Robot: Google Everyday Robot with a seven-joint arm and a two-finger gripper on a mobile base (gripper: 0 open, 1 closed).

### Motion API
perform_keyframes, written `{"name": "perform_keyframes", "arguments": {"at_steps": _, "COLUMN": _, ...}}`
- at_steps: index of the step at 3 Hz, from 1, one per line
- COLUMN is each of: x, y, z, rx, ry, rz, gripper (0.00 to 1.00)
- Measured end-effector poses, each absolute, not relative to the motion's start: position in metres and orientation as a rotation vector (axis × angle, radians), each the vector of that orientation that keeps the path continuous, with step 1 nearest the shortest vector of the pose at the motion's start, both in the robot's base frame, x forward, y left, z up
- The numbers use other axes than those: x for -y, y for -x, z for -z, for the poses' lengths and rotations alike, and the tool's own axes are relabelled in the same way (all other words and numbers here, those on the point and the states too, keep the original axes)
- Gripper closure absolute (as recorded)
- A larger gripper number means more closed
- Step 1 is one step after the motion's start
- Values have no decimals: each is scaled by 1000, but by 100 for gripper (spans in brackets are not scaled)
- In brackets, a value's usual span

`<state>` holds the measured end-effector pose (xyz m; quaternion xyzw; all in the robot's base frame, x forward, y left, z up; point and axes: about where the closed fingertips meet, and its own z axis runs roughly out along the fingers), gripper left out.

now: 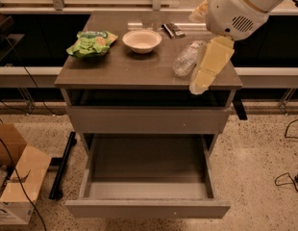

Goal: Place green rice chip bag into middle drawer

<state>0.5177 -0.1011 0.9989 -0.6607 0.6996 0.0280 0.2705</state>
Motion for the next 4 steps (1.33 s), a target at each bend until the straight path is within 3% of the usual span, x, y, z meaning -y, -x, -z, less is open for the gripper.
{"name": "perform_keyframes", "arguments": {"at_steps": 2, "x": 82, "y": -537, "z": -990, "rx": -1868, "ry": 1723, "rz": -87, "gripper": 0}}
{"name": "perform_keyframes", "arguments": {"at_steps": 4, "x": 2, "y": -610, "z": -971, "rx": -1806, "ry": 1663, "rz": -106, "gripper": 0}}
